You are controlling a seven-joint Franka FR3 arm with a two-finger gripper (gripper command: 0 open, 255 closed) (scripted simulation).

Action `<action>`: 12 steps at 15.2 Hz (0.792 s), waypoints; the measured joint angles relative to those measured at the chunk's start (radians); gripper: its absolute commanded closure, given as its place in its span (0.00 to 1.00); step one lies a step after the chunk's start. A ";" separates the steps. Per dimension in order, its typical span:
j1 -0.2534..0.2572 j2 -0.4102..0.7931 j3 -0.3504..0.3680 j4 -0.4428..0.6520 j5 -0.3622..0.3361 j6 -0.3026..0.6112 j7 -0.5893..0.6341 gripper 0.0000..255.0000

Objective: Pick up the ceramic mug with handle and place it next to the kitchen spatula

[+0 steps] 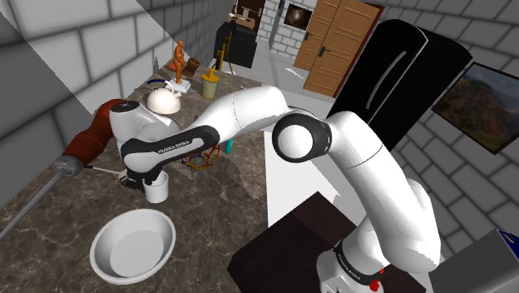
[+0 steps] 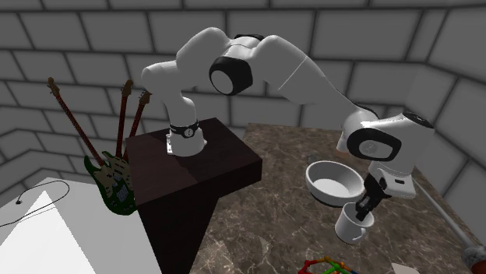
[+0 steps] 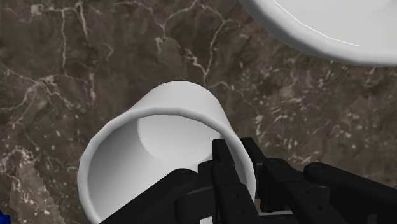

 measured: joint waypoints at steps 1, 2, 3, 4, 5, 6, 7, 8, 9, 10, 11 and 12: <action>0.000 0.007 -0.002 -0.002 -0.002 0.008 0.001 1.00; 0.001 0.012 -0.003 0.002 -0.003 0.010 0.001 1.00; 0.002 0.015 -0.003 0.002 -0.003 0.012 0.002 1.00; 0.002 0.015 -0.004 0.001 -0.003 0.014 0.002 1.00; 0.002 0.015 -0.004 0.001 -0.003 0.014 0.002 1.00; 0.002 0.015 -0.004 0.001 -0.003 0.014 0.002 1.00; 0.002 0.015 -0.004 0.001 -0.003 0.014 0.002 1.00; 0.002 0.015 -0.004 0.001 -0.003 0.014 0.002 0.00; 0.002 0.015 -0.004 0.001 -0.003 0.014 0.002 0.00; 0.002 0.015 -0.004 0.001 -0.003 0.014 0.002 0.00; 0.002 0.015 -0.004 0.001 -0.003 0.014 0.002 0.00; 0.002 0.015 -0.004 0.001 -0.003 0.014 0.002 0.00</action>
